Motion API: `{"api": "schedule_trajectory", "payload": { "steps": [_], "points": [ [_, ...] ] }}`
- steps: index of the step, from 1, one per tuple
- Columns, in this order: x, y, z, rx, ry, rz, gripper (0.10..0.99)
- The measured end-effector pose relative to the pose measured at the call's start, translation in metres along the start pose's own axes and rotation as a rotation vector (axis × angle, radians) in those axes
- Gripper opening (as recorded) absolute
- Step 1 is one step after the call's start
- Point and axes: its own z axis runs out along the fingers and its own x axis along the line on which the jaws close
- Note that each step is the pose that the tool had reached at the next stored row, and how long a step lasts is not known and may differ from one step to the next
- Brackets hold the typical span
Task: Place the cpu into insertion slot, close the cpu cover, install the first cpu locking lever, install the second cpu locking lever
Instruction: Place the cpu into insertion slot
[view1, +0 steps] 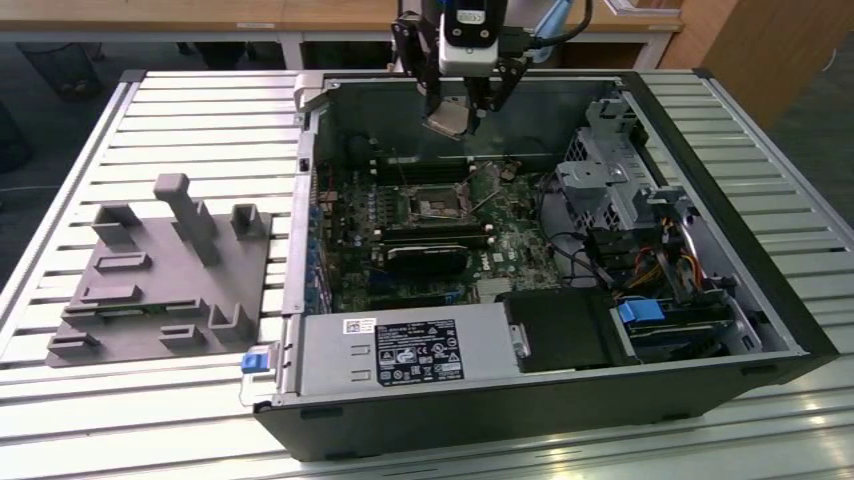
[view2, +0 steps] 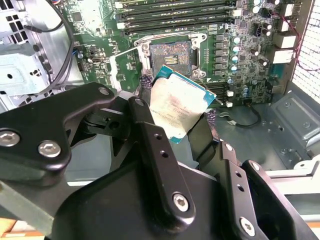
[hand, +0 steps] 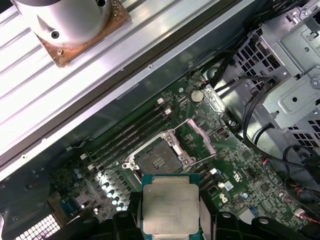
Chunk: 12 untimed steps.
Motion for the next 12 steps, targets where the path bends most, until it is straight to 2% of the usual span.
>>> {"api": "schedule_trajectory", "payload": {
  "steps": [12],
  "points": [
    [0.0000, 0.0000, 0.0005, -0.001, -0.0031, 0.035, 0.541]
  ]
}}
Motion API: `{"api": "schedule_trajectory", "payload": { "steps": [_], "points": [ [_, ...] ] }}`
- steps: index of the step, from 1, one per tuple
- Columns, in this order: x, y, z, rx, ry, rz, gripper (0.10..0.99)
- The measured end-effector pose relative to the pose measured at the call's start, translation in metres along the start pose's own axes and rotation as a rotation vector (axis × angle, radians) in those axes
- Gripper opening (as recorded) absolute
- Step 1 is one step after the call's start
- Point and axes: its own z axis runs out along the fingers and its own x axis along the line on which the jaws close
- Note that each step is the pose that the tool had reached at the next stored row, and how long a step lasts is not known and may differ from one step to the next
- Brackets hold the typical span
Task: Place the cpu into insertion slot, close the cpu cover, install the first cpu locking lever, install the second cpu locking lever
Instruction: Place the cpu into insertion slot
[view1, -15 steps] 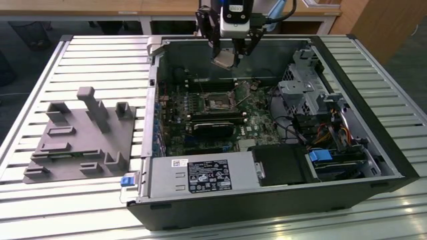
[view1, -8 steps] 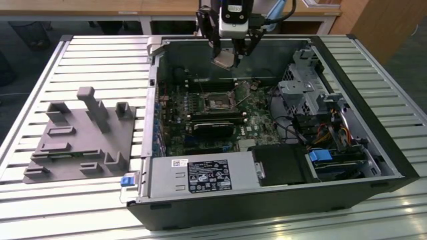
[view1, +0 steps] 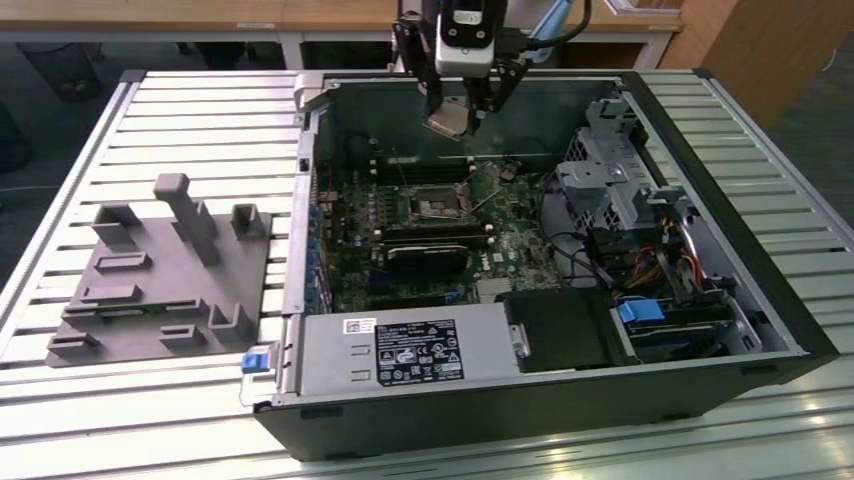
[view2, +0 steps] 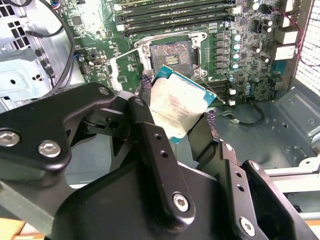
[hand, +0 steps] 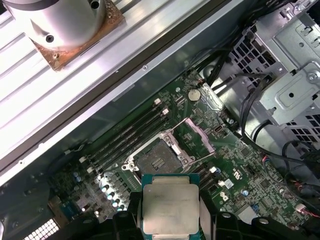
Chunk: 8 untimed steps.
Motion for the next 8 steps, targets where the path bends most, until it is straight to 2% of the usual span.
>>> {"api": "schedule_trajectory", "payload": {
  "steps": [8],
  "points": [
    [0.0000, 0.0000, 0.0003, 0.000, -0.0020, 0.022, 0.541]
  ]
}}
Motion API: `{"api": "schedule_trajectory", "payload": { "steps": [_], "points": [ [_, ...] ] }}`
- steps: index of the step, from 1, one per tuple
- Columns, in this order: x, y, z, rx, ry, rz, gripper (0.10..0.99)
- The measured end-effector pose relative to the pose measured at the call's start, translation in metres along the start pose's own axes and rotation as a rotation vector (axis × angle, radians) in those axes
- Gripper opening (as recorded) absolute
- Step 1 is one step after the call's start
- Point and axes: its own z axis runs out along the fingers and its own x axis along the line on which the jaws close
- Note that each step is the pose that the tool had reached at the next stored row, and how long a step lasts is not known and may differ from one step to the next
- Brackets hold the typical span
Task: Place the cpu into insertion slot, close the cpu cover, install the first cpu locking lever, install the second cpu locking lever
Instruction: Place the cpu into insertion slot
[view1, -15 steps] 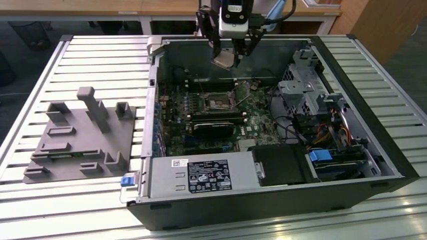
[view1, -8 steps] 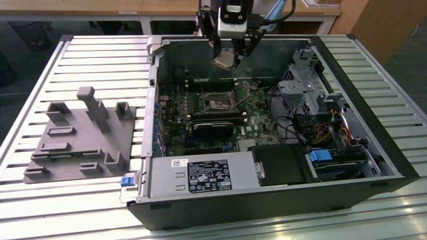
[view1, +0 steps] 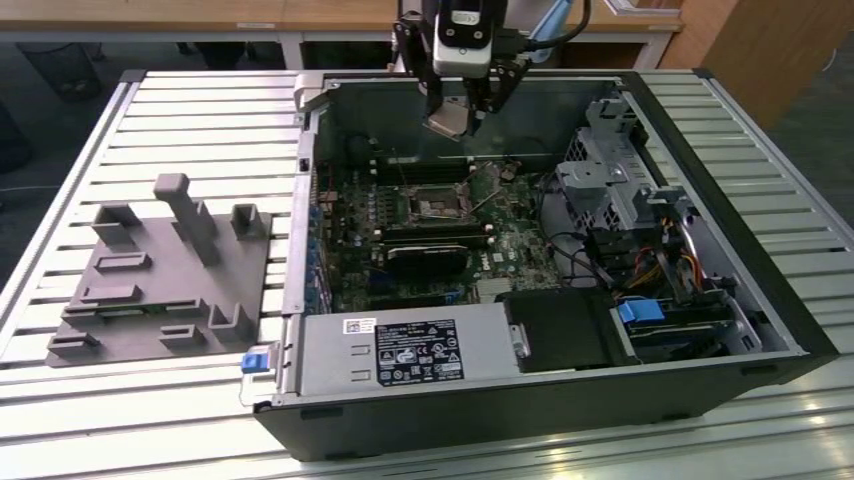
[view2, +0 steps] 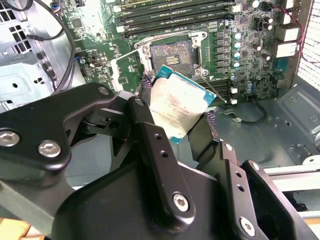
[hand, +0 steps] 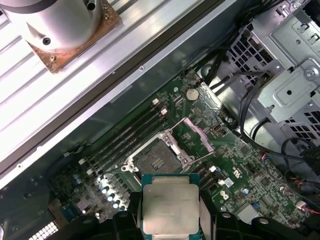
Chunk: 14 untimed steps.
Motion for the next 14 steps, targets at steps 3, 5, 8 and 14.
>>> {"api": "schedule_trajectory", "payload": {
  "steps": [3, 5, 8, 14],
  "points": [
    [0.0000, 0.0000, 0.0001, 0.000, -0.0007, 0.008, 0.541],
    [0.0000, 0.0000, 0.0002, 0.000, -0.0012, 0.013, 0.541],
    [0.0000, 0.0000, 0.0003, 0.000, -0.0018, 0.020, 0.541],
    [0.0000, -0.0001, 0.0006, -0.001, -0.0033, 0.037, 0.541]
  ]
}}
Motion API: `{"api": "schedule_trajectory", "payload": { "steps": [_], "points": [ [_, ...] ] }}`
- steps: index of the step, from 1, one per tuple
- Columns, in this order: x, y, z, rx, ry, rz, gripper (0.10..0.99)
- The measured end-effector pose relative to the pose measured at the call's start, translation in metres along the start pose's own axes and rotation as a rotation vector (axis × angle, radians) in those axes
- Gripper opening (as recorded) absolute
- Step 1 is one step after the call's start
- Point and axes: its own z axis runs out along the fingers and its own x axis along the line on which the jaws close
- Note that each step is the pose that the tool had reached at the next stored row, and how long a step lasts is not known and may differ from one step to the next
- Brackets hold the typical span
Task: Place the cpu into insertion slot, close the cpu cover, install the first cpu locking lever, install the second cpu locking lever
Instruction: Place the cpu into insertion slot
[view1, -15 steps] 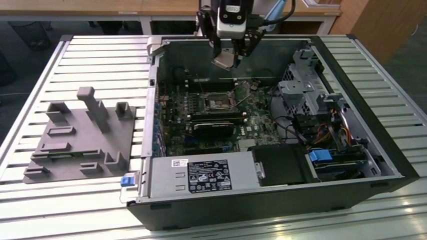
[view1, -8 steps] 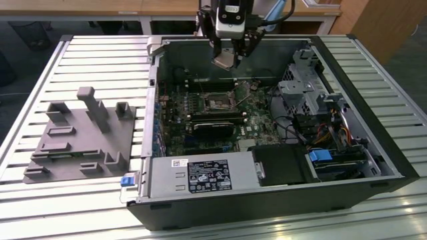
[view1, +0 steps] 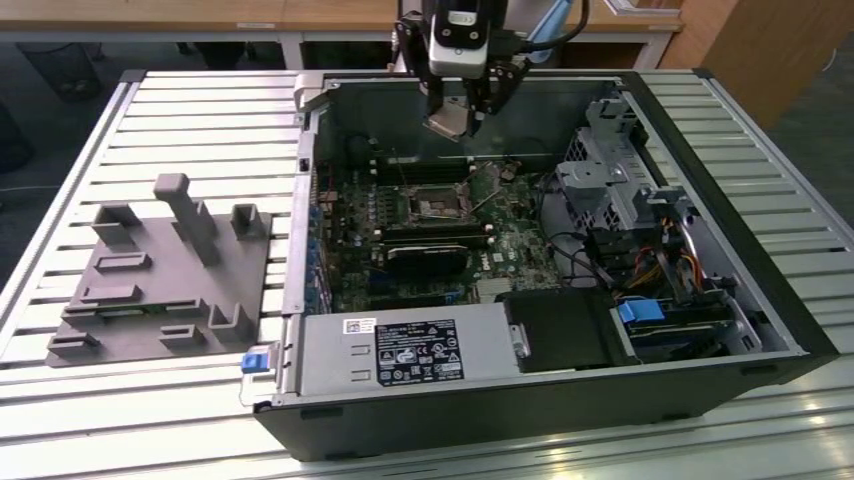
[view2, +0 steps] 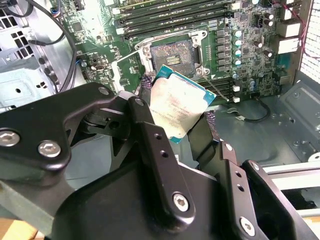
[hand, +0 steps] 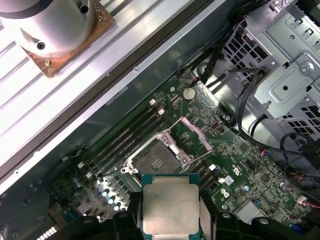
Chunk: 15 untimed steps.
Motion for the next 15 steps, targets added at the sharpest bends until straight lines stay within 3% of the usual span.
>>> {"api": "schedule_trajectory", "payload": {
  "steps": [7, 15],
  "points": [
    [0.0001, 0.0000, 0.0006, 0.000, -0.0025, 0.025, 0.541],
    [0.0001, -0.0001, 0.0022, -0.002, -0.0128, 0.134, 0.541]
  ]
}}
